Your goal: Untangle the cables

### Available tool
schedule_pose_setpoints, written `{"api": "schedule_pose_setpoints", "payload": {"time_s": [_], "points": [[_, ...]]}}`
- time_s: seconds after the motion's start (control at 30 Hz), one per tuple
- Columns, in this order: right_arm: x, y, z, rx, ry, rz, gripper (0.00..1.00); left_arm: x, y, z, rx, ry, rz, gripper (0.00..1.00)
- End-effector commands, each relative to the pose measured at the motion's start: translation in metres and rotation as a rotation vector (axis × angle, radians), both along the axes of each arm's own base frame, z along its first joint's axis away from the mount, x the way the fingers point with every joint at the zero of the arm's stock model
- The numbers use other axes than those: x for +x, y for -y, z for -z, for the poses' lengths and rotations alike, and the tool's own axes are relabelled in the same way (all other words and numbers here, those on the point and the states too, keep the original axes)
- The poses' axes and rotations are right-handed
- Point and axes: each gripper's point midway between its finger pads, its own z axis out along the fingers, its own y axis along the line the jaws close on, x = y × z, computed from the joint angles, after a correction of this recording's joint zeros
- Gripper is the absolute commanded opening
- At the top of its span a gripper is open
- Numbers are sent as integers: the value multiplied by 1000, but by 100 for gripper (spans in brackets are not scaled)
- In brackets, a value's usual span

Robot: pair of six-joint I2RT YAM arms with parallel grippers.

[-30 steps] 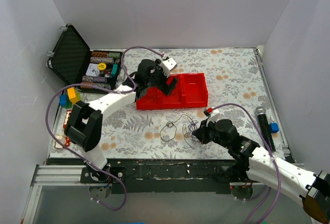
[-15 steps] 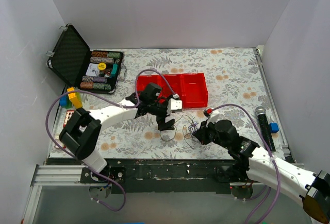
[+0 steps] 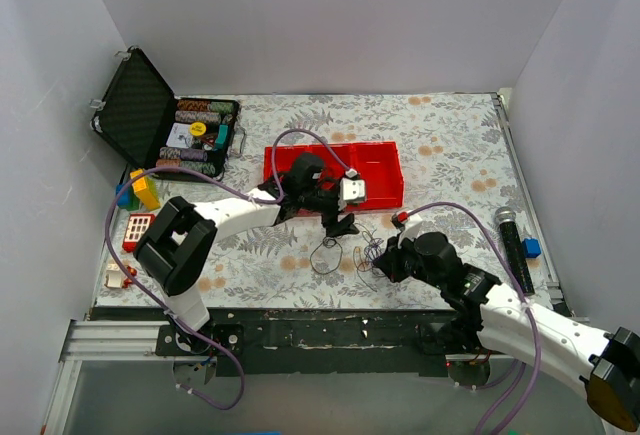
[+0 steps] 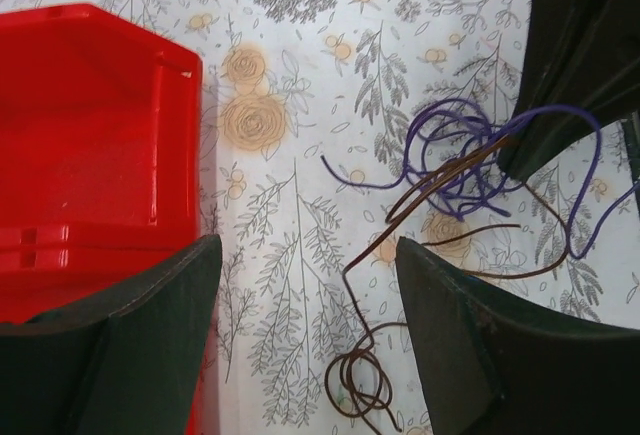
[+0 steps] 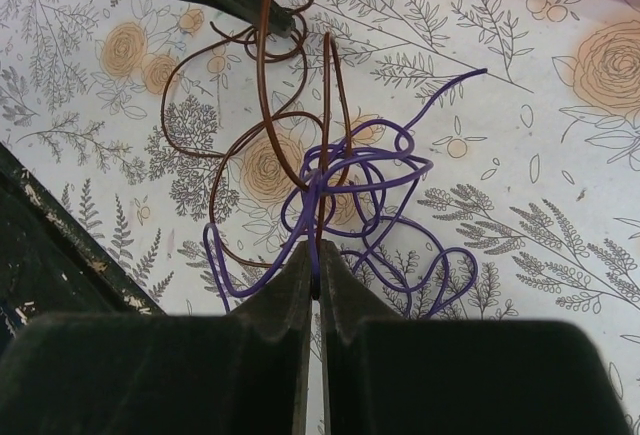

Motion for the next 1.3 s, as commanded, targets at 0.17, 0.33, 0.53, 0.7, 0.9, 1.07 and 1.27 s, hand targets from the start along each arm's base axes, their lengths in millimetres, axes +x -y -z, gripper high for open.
{"api": "schedule_pose_setpoints", "payload": {"time_s": [0.17,0.33,0.53,0.7,0.9,1.07,1.27], "points": [[7,-12,-17,38,44,-31,15,-45,16,-26,-43,-39,191,41],[8,-7,-16,35,38,-2,42,-23,7,-42,-35,54,80,3],[16,3,-19,38,43,89,58,-5,-16,-100,-105,132,-53,0],[23,17,-21,33,52,188,62,-13,-37,-143,-139,191,-93,0],[32,7,-31,44,94,164,65,-36,-51,-167,-166,201,-67,0],[40,-15,-62,83,177,77,67,-41,-54,-173,-164,209,-50,0],[39,-44,-97,201,255,-45,69,-43,-51,-176,-169,194,-39,1]]}}
